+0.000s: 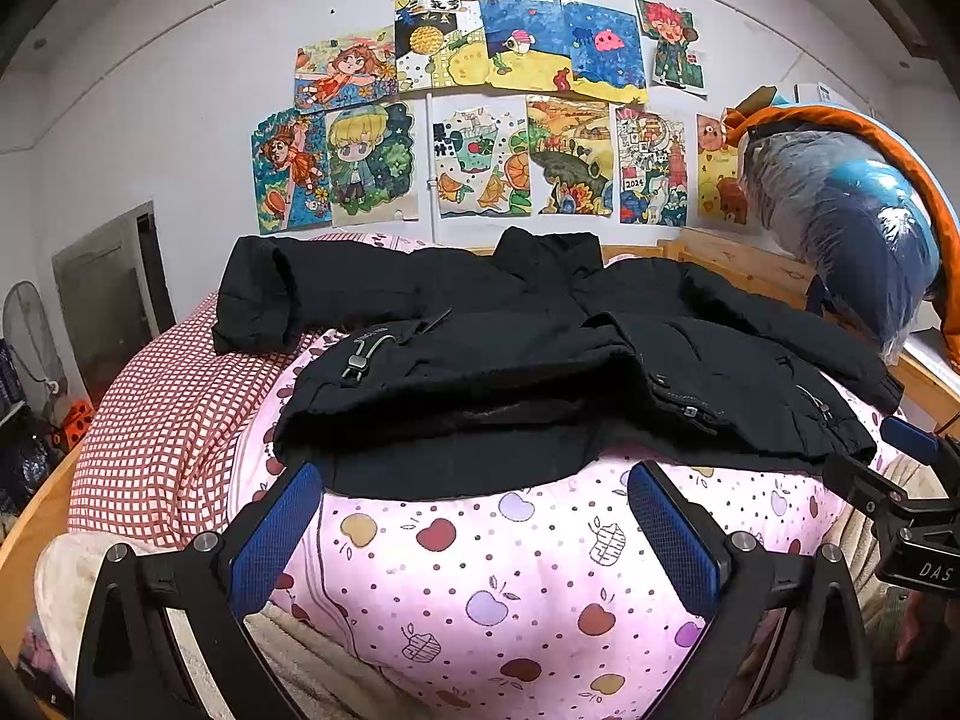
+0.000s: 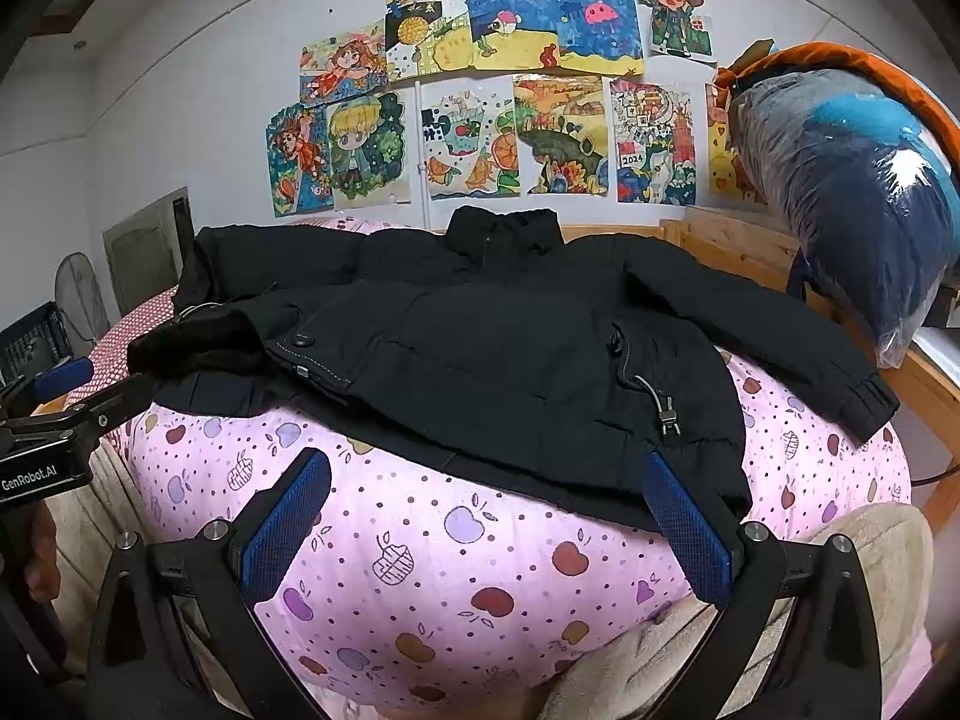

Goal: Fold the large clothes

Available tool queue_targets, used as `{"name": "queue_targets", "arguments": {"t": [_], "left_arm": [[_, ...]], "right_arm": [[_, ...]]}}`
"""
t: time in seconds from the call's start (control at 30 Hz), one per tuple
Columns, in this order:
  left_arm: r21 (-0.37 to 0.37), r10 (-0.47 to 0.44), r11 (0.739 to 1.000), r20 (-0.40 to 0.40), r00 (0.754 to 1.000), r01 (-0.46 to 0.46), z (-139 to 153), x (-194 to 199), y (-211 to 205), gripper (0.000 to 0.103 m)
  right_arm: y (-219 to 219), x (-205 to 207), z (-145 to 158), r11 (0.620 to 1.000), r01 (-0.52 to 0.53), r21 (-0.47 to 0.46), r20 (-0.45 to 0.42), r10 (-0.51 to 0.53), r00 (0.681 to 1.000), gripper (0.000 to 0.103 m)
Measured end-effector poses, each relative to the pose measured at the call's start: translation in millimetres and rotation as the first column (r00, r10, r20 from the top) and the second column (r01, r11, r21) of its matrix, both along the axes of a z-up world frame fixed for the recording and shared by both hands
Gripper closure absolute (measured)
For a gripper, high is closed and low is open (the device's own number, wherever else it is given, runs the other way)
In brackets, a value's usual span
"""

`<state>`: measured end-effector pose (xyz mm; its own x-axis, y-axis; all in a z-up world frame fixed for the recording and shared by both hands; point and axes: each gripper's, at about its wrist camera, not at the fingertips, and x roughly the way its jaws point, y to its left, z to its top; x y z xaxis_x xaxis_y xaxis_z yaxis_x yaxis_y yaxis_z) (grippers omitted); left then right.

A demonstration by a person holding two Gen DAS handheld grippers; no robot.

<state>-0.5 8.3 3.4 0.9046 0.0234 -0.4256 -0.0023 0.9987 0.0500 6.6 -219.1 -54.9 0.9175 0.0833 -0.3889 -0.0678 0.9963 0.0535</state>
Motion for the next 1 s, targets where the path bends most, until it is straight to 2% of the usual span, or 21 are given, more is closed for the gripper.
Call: {"name": "queue_targets", "arguments": {"t": [1.0], "left_arm": [[0.003,-0.006,1.000,-0.006,1.000,0.006,-1.7,2.4,-0.1,0.000]], "right_arm": [[3.4,1.1,2.7,1.000,0.003,-0.009,-0.012,-0.003,1.000,0.001]]}}
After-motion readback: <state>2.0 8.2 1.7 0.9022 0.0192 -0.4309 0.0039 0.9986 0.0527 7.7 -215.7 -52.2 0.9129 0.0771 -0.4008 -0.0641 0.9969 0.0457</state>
